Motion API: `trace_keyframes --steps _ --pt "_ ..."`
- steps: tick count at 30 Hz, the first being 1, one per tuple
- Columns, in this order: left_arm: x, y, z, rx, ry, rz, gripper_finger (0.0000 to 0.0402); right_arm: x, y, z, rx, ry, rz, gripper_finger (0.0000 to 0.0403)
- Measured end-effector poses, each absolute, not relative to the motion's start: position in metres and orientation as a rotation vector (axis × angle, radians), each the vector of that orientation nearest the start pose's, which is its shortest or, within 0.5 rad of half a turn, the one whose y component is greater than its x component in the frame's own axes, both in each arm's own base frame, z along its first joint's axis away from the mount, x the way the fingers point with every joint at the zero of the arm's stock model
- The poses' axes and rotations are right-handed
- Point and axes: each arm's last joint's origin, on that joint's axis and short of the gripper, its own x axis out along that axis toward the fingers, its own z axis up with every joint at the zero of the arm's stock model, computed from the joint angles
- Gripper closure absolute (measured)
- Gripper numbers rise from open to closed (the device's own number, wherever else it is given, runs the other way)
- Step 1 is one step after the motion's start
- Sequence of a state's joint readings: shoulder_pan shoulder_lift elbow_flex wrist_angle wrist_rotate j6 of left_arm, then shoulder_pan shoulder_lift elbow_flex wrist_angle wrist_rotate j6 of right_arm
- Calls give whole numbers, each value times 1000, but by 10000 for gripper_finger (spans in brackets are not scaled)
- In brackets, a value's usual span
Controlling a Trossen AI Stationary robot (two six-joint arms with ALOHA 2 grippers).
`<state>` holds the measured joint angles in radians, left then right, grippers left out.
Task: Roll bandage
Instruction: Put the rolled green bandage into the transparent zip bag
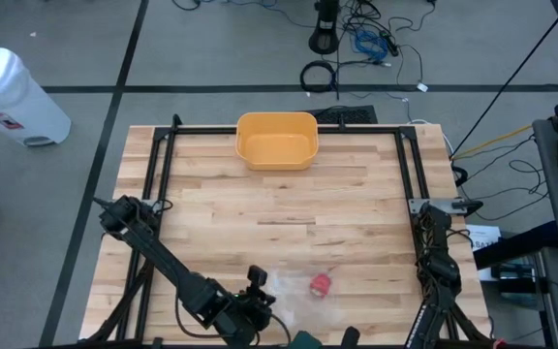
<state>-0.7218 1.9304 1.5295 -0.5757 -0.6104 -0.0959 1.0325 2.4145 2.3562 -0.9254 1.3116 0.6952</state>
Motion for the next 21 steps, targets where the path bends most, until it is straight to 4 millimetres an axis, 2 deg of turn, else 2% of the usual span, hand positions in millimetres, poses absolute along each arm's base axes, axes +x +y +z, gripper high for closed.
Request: trace_keyframes --steps 5,12,17,21 --pt "329 -262 221 522 778 -60 392 280 411 253 -80 363 -358 380" --pt "336 -262 198 548 830 -43 398 266 398 240 150 662 -407 380" --pt "338 -263 197 539 817 -36 398 257 388 229 183 837 -524 380" --pt "337 -267 198 527 792 -44 398 258 384 214 160 893 -580 380"
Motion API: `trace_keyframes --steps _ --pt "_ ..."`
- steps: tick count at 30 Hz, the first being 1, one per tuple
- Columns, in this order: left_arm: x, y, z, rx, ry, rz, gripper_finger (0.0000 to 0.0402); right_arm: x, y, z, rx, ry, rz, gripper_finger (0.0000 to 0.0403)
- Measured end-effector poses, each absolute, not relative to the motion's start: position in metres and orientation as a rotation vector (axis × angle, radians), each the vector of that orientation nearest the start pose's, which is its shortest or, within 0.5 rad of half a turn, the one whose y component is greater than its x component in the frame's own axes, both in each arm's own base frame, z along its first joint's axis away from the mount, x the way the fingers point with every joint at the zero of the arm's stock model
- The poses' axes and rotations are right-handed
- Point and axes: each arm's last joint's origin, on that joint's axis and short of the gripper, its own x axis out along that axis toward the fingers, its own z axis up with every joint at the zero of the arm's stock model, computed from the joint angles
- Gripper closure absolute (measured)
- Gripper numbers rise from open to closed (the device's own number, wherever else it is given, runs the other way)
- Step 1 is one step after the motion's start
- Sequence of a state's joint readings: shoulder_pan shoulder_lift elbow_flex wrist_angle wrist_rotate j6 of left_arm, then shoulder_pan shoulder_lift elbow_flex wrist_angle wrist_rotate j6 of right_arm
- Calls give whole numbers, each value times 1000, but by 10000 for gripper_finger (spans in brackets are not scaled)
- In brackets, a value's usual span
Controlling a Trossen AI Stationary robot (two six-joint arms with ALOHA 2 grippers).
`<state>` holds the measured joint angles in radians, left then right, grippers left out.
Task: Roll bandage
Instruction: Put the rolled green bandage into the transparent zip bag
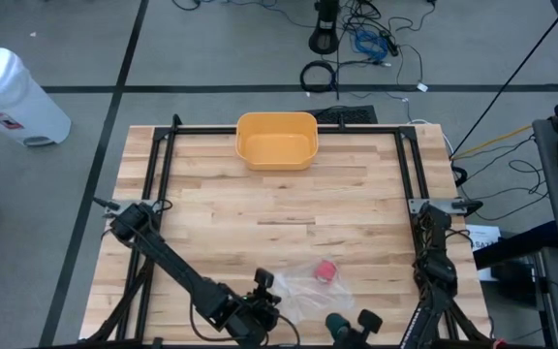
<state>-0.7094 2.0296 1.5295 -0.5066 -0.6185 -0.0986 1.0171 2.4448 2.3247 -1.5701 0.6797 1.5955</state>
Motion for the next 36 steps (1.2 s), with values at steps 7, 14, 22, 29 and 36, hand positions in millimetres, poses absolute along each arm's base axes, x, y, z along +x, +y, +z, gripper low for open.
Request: trace_keyframes --steps 7,14,22,29,36 --pt "331 -278 200 513 767 -84 398 268 367 187 112 909 -682 380" --pt "329 -284 202 445 744 -78 398 283 346 169 48 937 -760 380" --pt "334 -283 183 423 773 -25 340 291 339 168 12 957 -756 380" --pt "340 -282 149 531 766 123 261 290 340 168 18 954 -759 380" --pt "343 -280 139 595 768 155 254 290 340 169 19 953 -759 380"
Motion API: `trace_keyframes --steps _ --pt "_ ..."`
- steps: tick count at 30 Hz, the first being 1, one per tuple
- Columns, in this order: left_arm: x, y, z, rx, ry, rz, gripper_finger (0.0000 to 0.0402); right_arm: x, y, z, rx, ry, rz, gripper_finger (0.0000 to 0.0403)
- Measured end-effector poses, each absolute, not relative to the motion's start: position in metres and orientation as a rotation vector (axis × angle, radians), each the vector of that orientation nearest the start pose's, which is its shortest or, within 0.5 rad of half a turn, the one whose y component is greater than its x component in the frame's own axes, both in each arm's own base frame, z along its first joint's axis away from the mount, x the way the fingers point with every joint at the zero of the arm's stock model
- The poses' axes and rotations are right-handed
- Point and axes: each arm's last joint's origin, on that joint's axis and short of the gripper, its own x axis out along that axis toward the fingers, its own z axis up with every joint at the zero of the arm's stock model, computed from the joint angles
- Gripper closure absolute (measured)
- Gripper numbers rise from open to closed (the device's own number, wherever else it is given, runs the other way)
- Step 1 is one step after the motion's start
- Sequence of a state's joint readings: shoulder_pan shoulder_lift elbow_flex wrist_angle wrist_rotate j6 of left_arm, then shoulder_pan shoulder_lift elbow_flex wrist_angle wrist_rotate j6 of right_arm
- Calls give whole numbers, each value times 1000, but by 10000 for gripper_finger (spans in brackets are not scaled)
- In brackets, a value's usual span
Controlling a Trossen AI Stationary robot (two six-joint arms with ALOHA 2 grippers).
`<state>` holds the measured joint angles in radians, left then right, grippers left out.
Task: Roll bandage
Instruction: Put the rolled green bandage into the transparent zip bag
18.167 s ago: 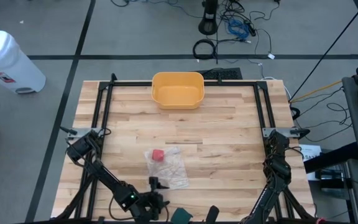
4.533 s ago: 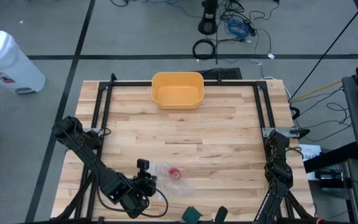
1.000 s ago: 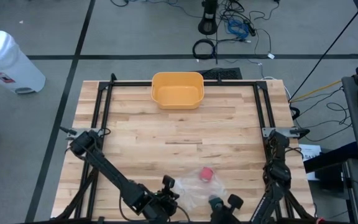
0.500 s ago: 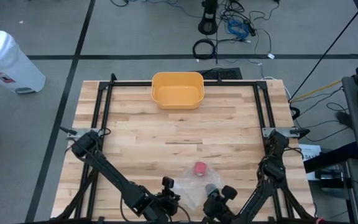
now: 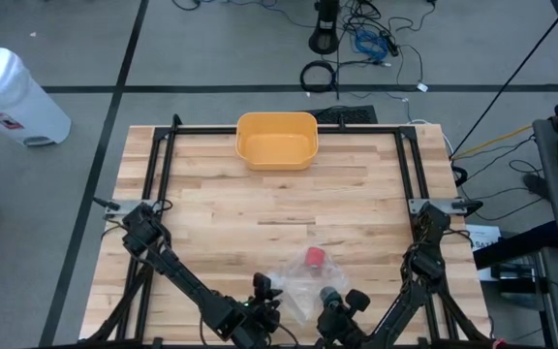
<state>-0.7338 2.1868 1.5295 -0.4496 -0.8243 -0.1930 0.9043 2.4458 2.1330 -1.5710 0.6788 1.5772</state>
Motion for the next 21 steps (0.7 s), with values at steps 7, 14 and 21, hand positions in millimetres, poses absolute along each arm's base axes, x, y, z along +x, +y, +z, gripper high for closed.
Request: trace_keyframes --steps 7,14,21 --pt "348 -274 140 633 750 204 254 290 340 169 19 953 -758 380" --pt "355 -267 140 652 755 208 258 290 340 169 14 954 -755 380" --pt "362 -259 139 654 788 166 349 290 340 169 4 958 -749 380"
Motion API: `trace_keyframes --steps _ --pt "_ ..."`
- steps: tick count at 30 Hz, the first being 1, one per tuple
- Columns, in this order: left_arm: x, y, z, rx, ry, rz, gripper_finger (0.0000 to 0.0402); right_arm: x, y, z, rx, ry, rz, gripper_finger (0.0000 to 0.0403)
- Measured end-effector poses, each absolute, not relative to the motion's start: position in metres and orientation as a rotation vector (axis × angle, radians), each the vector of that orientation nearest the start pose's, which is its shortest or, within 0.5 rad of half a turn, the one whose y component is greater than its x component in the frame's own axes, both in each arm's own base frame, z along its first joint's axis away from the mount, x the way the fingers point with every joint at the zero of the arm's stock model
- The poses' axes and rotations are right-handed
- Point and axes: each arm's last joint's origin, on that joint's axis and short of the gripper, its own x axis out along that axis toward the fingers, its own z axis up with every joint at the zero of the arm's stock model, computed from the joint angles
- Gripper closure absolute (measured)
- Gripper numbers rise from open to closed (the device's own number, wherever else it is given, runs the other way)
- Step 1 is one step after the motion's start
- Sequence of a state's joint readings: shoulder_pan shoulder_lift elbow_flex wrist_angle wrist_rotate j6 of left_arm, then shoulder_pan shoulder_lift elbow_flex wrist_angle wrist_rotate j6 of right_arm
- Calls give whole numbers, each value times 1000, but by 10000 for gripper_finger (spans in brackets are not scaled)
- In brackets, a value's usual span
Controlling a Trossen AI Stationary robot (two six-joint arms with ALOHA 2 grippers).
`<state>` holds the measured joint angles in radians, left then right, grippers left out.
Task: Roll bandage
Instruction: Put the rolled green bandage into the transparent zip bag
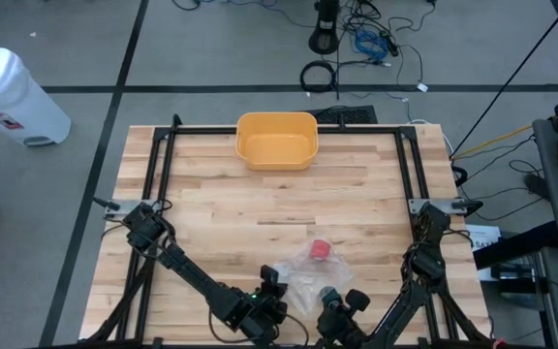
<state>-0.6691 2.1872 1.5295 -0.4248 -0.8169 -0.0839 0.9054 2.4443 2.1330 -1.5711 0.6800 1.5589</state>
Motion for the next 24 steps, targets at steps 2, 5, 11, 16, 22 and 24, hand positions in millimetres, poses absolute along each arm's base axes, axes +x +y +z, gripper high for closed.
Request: trace_keyframes --steps 2,5,11,16,22,24 --pt "365 -255 139 651 802 154 385 289 341 169 6 955 -746 380" --pt "369 -249 139 645 809 166 393 290 345 168 41 932 -722 380" --pt "373 -246 146 643 795 191 398 288 366 168 130 774 -624 380" --pt "380 -251 162 602 749 194 400 292 378 168 96 488 -572 380" --pt "385 -256 181 583 735 176 400 309 377 147 91 435 -591 380" --pt "386 -256 185 589 746 172 401 313 374 139 82 440 -602 380"
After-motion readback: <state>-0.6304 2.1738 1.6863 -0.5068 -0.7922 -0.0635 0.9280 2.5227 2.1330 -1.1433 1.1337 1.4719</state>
